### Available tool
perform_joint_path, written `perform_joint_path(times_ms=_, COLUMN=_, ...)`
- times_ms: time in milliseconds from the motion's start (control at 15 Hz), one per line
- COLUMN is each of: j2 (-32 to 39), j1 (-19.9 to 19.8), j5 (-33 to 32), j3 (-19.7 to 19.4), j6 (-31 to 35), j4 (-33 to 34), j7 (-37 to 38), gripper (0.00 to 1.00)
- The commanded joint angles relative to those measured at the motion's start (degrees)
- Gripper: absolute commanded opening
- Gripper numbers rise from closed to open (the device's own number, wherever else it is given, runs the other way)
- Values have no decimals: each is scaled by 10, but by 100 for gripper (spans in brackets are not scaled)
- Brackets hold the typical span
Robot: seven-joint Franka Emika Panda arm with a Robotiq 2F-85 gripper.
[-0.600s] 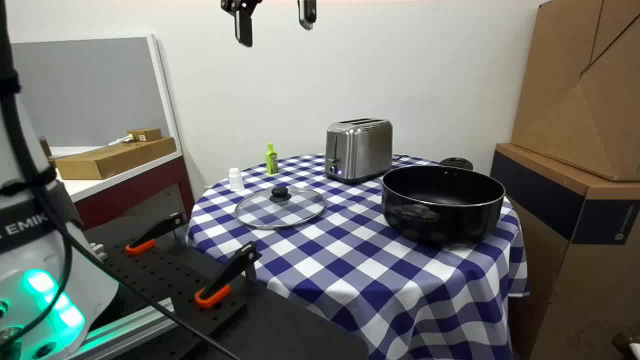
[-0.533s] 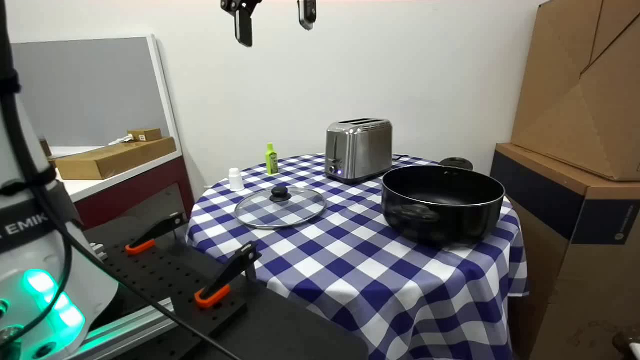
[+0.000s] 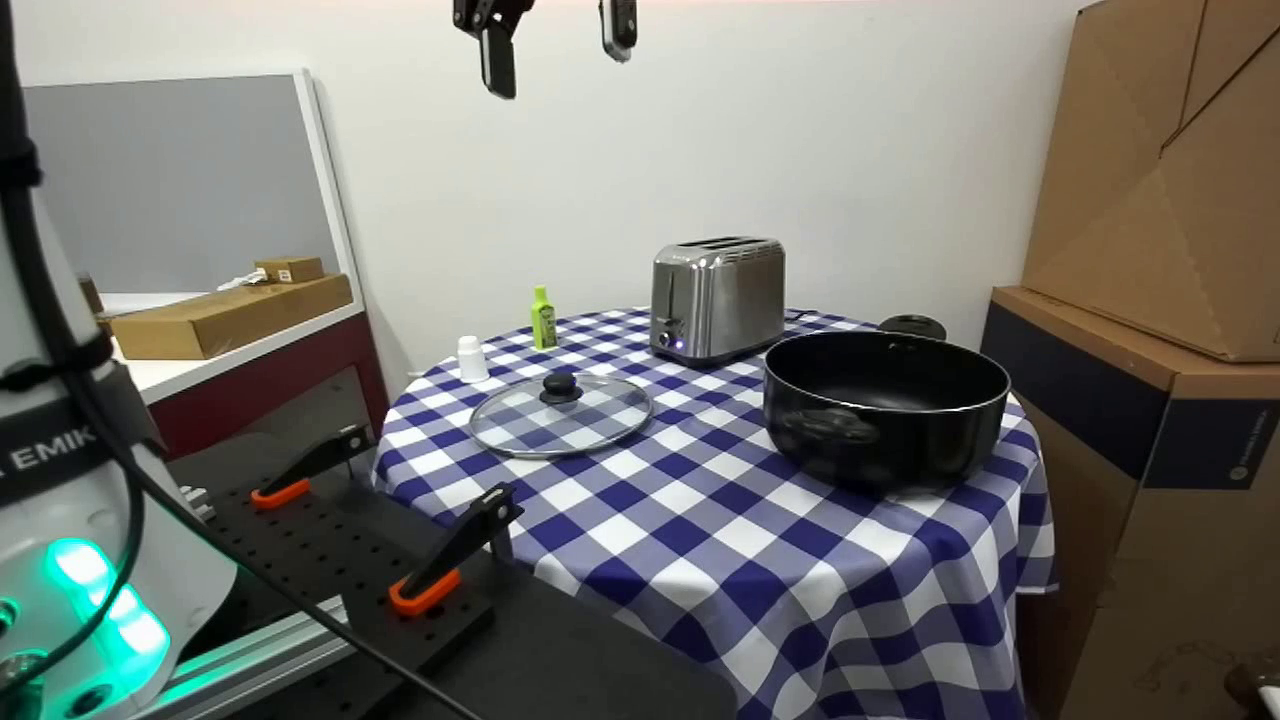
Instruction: Push the toaster lever up
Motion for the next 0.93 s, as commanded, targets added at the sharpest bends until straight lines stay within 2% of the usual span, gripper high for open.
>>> perform_joint_path(times_ms=0, j2=4, j1=-1, j5=9, j3=4, j6=75, j4=-17, j7=80, gripper=100)
perform_joint_path(times_ms=400, j2=69, j1=4, j5=23, j3=19, j6=250, j4=-34, j7=155, gripper=100)
perform_joint_path(times_ms=867, j2=271, j1=-3, j5=-7, j3=63, j6=449, j4=2, j7=202, gripper=100)
